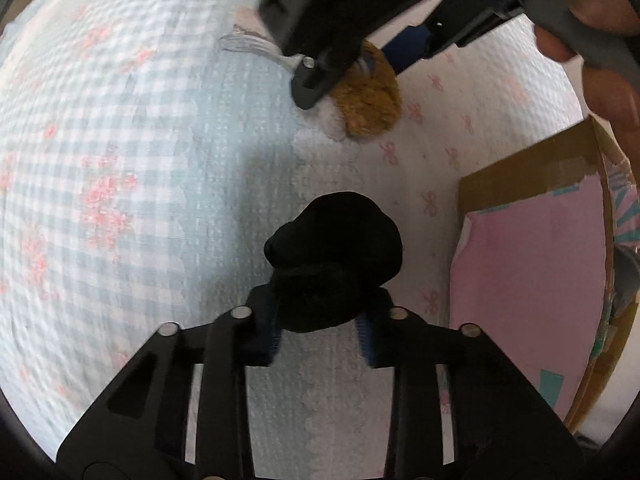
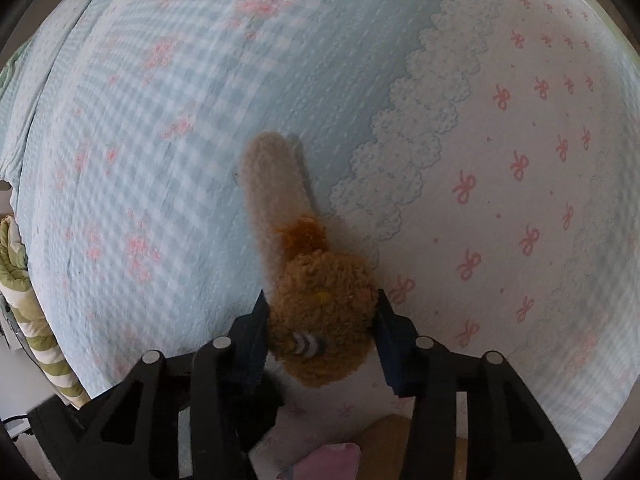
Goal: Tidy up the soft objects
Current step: 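Carry the black scrunchie and teddy-bear clip over the box with both tools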
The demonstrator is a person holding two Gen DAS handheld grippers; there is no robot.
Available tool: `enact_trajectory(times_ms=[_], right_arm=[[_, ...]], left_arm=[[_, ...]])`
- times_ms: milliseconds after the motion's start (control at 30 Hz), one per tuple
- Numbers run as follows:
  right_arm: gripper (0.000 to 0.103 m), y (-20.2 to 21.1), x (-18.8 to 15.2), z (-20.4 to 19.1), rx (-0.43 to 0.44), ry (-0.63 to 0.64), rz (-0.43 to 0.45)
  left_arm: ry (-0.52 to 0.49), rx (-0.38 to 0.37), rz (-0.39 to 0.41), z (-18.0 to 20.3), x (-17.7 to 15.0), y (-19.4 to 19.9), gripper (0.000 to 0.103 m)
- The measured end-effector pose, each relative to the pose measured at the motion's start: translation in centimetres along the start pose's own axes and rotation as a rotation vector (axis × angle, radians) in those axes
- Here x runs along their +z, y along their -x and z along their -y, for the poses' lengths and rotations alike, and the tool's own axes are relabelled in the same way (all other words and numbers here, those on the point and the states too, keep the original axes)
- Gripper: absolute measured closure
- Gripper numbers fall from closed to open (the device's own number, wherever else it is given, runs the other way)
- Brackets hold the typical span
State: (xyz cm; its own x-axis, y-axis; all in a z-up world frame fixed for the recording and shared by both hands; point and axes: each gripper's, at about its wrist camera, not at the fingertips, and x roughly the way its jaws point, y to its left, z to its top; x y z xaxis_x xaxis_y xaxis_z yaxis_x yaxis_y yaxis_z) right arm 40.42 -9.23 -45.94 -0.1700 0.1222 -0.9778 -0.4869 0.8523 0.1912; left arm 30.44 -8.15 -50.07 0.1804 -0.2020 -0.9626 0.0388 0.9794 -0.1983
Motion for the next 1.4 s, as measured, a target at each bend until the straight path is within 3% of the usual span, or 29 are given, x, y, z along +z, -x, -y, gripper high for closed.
enact_trajectory(times_ms=[167, 433, 600, 800, 1067, 1267, 1400], right_arm=[[0.064, -0.2, -0.3, -0.3, -0.005, -0.003, 0.018], [0.065, 3.0, -1.2, -1.5, 0.021, -0.04, 0.082], [0.065, 7.1, -2.6, -2.9, 0.029, -0.063, 0.151], [0.065, 14.0, -5.9, -4.6, 0.036, -0.095, 0.26], [0.065, 25.5, -14.6, -7.8, -0.01, -0.123, 0.467], [0.065, 30.7, -22.0, -9.3, -0.007, -0.206, 0.592], [0.065, 32.7, -27.4, -9.2, -0.021, -0.285, 0.661]], left_arm=[[0.018, -0.005, 0.005, -0.8, 0.0, 0.7, 0.084], [0.078, 0.0, 0.067, -3.2, 0.1, 4.9, 0.085], [0.09, 0.003, 0.132, -4.2, 0.6, 9.3, 0.085], [0.062, 0.005, 0.237, -4.8, 0.9, 17.4, 0.085], [0.001, 0.007, 0.352, -1.8, -1.3, 28.3, 0.085], [-0.036, -0.008, 0.429, -0.2, -4.2, 35.4, 0.085], [-0.065, -0.017, 0.462, 2.1, -5.7, 37.0, 0.085]])
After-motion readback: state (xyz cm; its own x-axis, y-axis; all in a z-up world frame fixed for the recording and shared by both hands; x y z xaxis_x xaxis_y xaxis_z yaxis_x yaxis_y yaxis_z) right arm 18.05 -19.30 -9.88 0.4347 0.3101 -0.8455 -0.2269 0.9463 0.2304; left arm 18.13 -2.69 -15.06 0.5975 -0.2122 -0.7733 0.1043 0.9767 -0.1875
